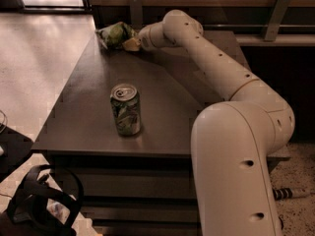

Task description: Pick green jalapeno chip bag

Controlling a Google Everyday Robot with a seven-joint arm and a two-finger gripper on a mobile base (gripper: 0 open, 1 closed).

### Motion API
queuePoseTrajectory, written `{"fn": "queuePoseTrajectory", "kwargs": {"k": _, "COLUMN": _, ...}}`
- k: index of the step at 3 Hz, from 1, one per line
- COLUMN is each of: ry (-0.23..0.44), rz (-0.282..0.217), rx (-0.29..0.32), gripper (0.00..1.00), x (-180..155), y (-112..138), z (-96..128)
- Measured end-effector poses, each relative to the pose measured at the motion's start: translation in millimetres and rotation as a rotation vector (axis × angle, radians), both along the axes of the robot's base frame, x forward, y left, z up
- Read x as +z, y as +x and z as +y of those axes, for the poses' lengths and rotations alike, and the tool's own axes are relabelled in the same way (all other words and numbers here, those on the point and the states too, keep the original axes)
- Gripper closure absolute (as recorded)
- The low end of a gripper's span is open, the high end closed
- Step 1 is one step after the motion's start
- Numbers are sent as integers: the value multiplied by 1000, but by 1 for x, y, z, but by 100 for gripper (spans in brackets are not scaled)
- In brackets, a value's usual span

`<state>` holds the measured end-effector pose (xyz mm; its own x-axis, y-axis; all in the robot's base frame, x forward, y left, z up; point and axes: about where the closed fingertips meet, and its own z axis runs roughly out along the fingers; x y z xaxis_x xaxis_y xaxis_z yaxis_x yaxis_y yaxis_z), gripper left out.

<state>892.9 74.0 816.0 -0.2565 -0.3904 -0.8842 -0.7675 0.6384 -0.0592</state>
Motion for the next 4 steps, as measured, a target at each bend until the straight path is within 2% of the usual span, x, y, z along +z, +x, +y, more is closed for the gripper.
{"fn": "queuePoseTrajectory", "kwargs": {"k": 1, "ry": 0, "rz": 1, "rx": 1, "gripper": 100, "x": 0, "y": 0, "z": 1}}
{"fn": "queuePoseTrajectory", "kwargs": {"k": 4, "ry": 0, "rz": 0, "rx": 1, "gripper": 100, "x": 3, "y": 0, "z": 1}}
